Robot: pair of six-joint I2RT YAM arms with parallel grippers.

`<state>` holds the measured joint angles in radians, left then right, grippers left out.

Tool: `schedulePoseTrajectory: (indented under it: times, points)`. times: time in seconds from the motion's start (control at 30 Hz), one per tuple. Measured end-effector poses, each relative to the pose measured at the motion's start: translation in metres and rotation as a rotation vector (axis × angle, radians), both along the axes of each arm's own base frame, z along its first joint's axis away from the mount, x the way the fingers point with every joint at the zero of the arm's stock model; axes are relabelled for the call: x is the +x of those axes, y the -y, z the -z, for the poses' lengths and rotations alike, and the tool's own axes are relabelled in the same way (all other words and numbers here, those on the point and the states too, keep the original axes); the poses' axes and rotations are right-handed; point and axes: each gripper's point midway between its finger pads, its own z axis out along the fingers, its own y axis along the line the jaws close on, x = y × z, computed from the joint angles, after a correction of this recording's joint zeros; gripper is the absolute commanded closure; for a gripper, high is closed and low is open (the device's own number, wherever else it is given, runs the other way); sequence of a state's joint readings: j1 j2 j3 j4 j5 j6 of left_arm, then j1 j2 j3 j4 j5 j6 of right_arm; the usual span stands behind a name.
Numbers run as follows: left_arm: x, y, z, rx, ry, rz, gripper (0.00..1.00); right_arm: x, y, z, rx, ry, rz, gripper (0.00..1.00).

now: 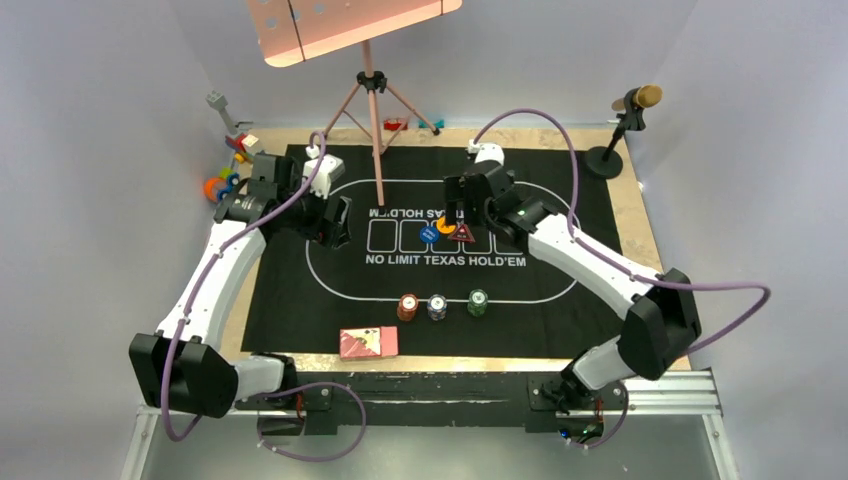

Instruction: Distribute texas hold em gaming equipment

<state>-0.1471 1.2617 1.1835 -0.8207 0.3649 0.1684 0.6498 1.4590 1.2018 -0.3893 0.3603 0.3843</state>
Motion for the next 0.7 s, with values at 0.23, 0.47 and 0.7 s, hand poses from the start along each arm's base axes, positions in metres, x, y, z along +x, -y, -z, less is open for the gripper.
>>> schedulePoseTrajectory:
  times: [0.23,0.47,0.7]
  points:
    - [-0.001,-0.006,-0.005,-0.021,0.009,-0.016,0.00,0.003,-0.042,0.031,-0.059,-0.055,-0.067,0.01]
    - [0.002,-0.018,-0.006,-0.043,0.005,-0.057,0.00,0.016,-0.085,0.060,-0.080,-0.106,-0.127,0.05]
    - [0.004,-0.020,-0.003,-0.053,-0.016,-0.071,0.00,0.034,-0.115,0.092,-0.095,-0.143,-0.152,0.10]
